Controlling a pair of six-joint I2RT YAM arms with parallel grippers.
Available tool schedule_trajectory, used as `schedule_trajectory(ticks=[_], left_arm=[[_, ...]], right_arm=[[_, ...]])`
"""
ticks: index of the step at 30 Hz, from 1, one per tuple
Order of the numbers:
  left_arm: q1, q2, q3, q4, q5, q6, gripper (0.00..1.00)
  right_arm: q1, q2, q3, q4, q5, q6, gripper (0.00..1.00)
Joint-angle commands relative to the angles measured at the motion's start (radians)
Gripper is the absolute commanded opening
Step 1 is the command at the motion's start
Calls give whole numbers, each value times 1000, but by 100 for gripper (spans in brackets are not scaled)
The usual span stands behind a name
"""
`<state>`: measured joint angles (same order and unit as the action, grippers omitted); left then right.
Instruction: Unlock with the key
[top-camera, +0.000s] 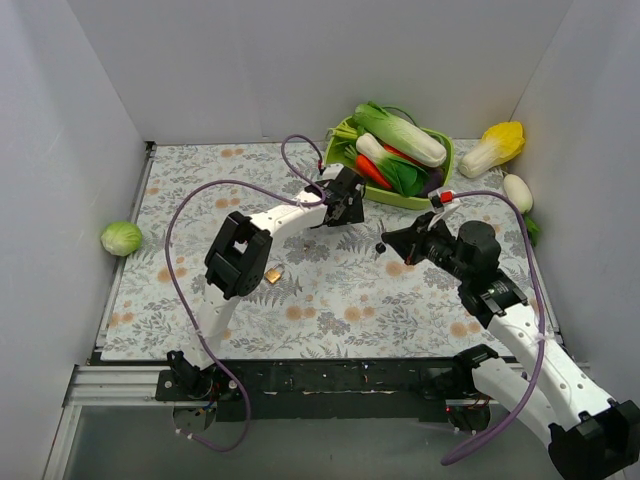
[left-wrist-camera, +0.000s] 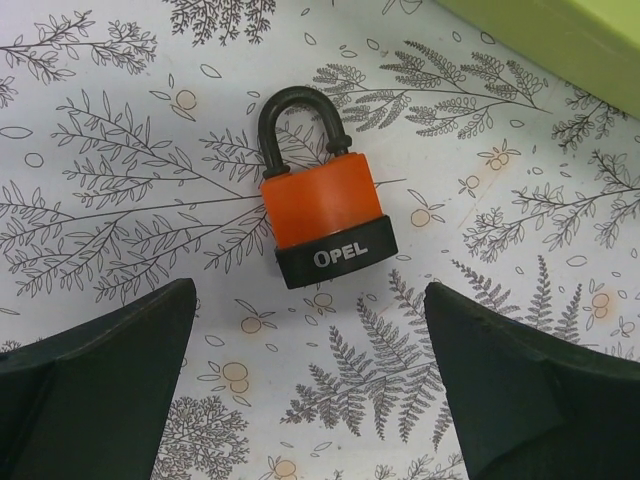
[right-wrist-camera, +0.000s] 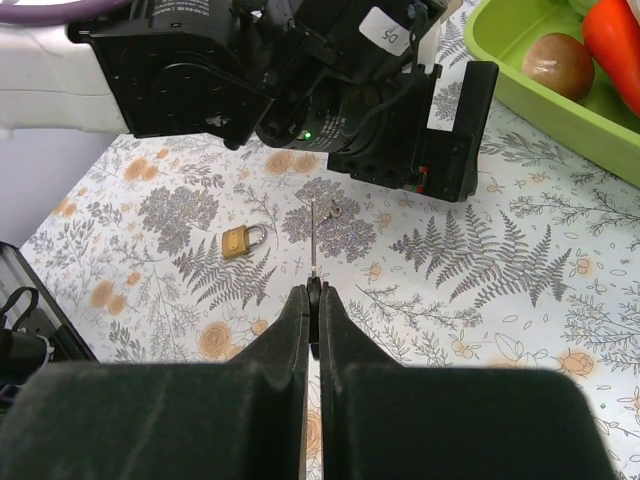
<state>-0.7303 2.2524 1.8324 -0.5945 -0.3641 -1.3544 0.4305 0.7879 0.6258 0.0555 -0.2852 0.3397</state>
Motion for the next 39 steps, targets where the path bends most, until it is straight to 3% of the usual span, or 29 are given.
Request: schedule_trajectory(ticks=[1, 24, 31, 39], left_arm=[[-3, 9, 56, -27, -39, -3, 96], [-1, 127, 153, -40, -102, 41, 71], [-1, 95, 82, -48, -134, 69, 69], [-1, 81, 36, 15, -79, 136, 61]], right_arm=[[-1, -32, -8, 63, -17, 4, 1], [-1, -95, -18, 12, 3, -7, 1], [-1, -85, -24, 21, 0, 1, 1], [-1, -87, -26, 17, -9, 2, 1]])
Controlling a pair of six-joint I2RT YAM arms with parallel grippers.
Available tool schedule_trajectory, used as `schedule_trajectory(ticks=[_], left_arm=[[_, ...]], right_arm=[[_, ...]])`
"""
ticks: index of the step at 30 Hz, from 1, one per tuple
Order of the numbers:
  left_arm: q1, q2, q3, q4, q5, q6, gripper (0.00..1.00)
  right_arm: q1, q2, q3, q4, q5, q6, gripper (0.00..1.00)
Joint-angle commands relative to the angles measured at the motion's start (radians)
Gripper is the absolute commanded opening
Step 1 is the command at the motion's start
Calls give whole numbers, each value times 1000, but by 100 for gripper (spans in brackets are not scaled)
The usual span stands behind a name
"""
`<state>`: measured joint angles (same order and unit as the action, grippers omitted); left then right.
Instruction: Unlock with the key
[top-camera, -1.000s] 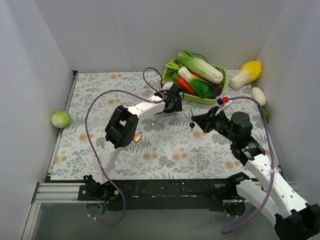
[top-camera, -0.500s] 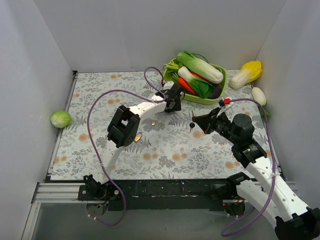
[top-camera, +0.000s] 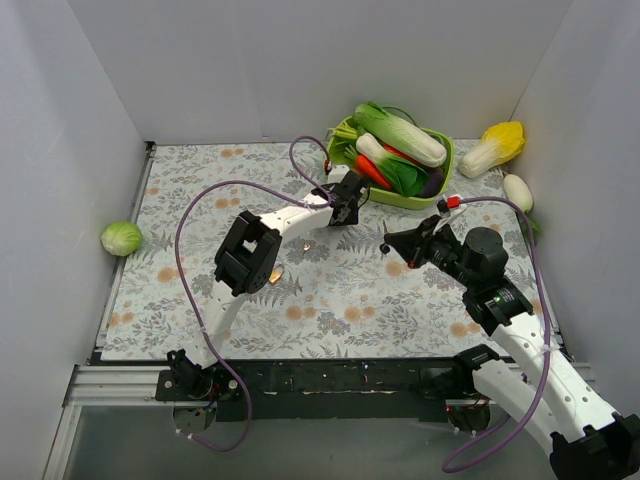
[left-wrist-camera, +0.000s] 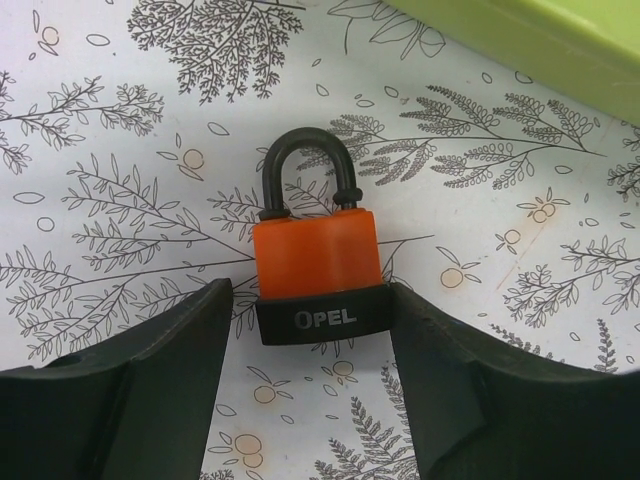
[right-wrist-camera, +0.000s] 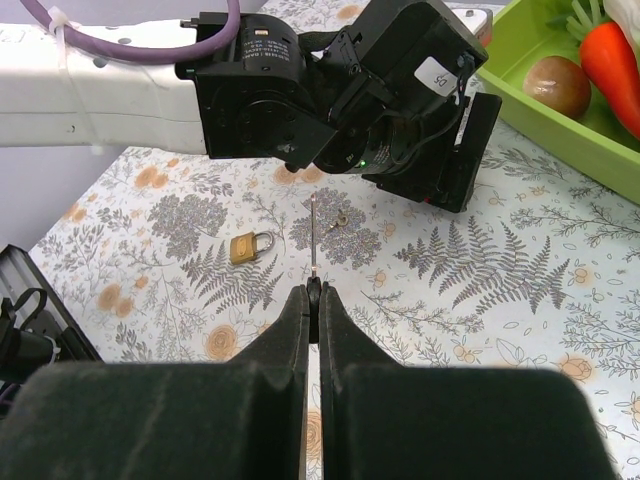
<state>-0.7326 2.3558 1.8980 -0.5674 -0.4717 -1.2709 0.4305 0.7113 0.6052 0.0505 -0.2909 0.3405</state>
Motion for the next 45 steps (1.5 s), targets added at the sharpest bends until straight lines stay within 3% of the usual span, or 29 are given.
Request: schedule_trajectory(ticks=[1, 7, 10, 11, 18, 29, 35, 37, 45], left_arm=[[1, -9, -25, -12, 33, 60, 59], [4, 8, -68, 50, 51, 146, 47], [6, -16, -146, 125, 93, 163, 35], [6, -36, -180, 139, 103, 159, 25], [6, -217, -365, 285, 196, 133, 0], [33, -499, -520, 385, 337, 42, 0], [96, -612, -664, 517, 470, -108, 0], [128, -650, -685, 546, 574, -148, 0], [168, -793, -798, 607, 559, -223, 0]], right_arm=[[-1, -15, -5, 19, 1, 0, 1], [-1, -15, -8, 12, 3, -20, 1], [-1, 2, -2, -4, -4, -32, 1], [-1, 7, 1, -14, -1, -43, 1], [-1, 33, 1, -43, 15, -47, 1], [14, 119, 94, -98, 25, -74, 1], [115, 207, 97, -60, 90, -12, 1], [165, 241, 108, -26, 120, -8, 1], [263, 439, 191, 31, 130, 35, 1]])
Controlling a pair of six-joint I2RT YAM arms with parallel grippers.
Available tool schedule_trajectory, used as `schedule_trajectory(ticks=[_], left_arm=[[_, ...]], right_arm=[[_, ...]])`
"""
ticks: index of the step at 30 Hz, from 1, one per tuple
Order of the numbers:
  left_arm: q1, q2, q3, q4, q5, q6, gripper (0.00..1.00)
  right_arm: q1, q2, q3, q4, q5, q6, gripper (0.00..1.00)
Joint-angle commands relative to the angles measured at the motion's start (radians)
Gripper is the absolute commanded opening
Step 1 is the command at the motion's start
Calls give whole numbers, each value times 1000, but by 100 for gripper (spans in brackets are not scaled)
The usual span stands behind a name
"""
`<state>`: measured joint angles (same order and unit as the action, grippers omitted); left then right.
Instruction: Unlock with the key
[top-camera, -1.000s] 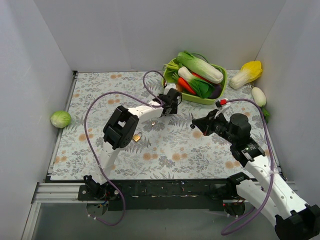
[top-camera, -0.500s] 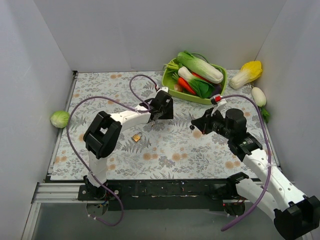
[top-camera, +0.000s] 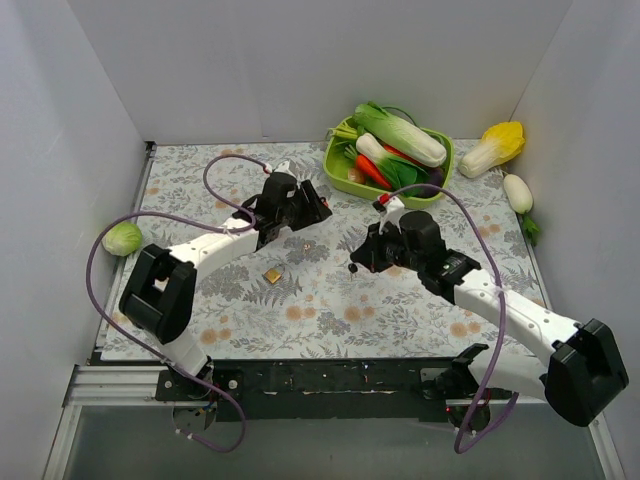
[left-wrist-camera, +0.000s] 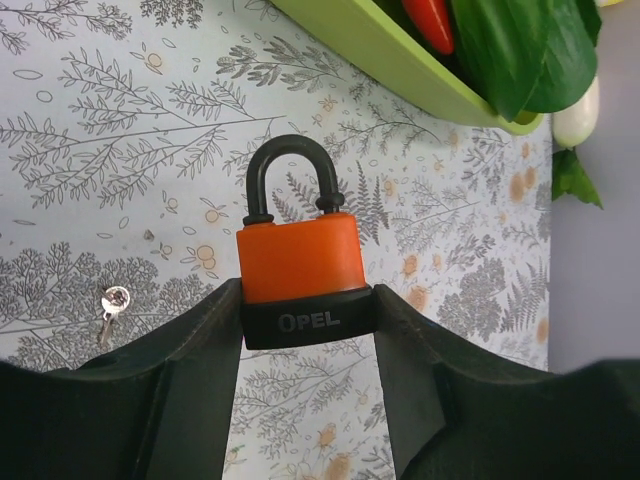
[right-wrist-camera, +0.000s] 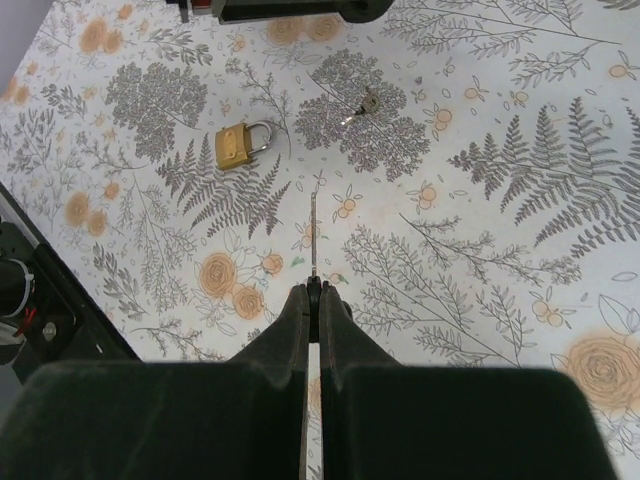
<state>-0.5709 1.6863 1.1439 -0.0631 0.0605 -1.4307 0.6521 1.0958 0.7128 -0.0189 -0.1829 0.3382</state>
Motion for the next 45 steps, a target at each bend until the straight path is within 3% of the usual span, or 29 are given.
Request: schedule_trajectory(ticks=[1, 7, 17, 45], left_arm=[[9, -149, -73, 123, 22, -69, 0], [8, -221, -159, 215, -7, -82, 0], [-3, -267, -222, 267, -44, -85, 0], [-80, -284, -236, 290, -85, -36, 0]], right_arm=[[47, 73, 92, 118, 17, 47, 1], [52, 197, 149, 204, -72, 137, 1], [52, 289, 223, 255, -50, 185, 1], [50, 335, 251, 211, 16, 176, 1]])
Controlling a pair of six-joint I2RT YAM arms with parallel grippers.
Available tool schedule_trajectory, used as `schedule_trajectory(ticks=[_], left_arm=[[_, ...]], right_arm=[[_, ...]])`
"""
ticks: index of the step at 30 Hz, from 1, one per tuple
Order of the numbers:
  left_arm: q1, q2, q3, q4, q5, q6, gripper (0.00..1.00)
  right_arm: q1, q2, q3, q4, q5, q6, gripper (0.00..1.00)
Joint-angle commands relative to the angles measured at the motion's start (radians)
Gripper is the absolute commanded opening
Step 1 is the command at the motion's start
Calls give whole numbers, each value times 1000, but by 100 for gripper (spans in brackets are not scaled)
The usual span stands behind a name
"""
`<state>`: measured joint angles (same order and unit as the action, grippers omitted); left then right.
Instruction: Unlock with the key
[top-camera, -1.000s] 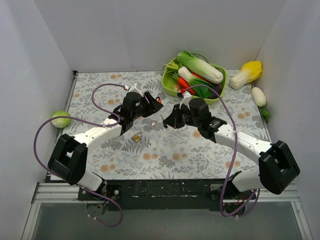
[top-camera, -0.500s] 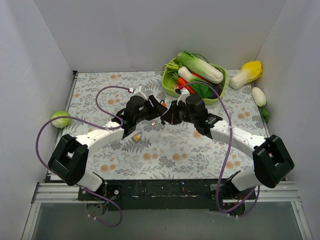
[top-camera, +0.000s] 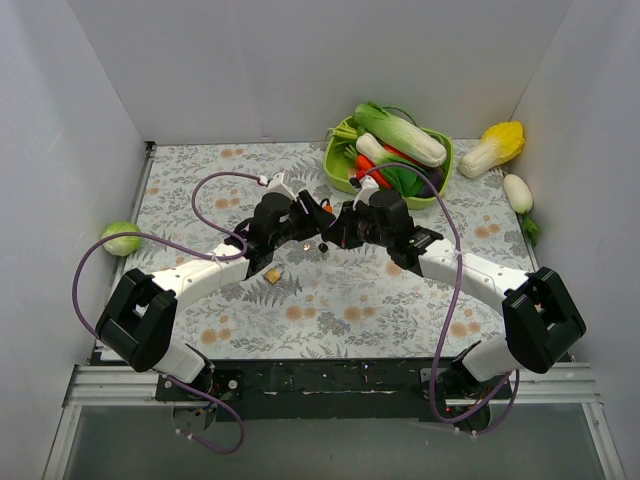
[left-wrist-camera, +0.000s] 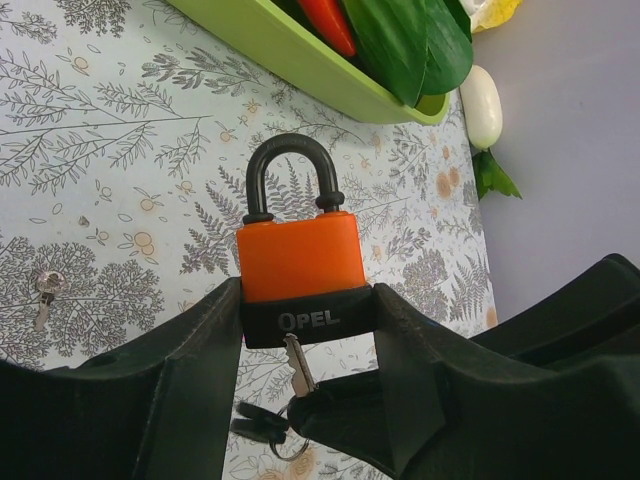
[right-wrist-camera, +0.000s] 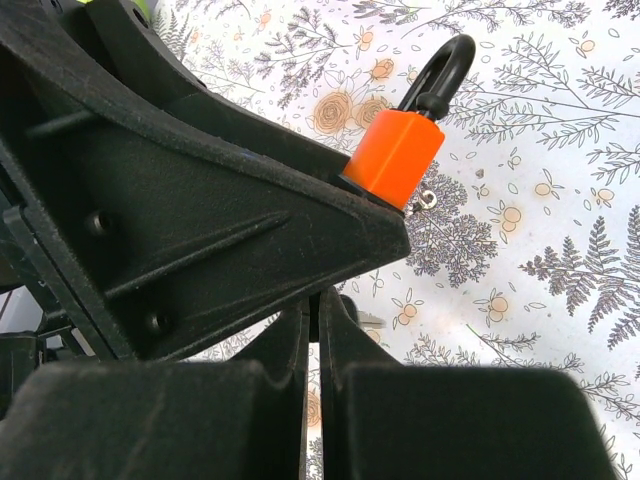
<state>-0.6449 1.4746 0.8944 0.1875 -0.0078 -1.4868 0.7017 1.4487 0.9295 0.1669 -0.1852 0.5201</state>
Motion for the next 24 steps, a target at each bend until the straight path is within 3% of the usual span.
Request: schedule_trajectory(ticks=[1, 24], left_arm=[[-7, -69, 15, 38, -15, 20, 0], [-7, -66, 34, 26, -20, 48, 0]], right_arm=[[1, -20, 32, 22, 21, -8, 1], [1, -77, -32, 16, 18, 1, 1]])
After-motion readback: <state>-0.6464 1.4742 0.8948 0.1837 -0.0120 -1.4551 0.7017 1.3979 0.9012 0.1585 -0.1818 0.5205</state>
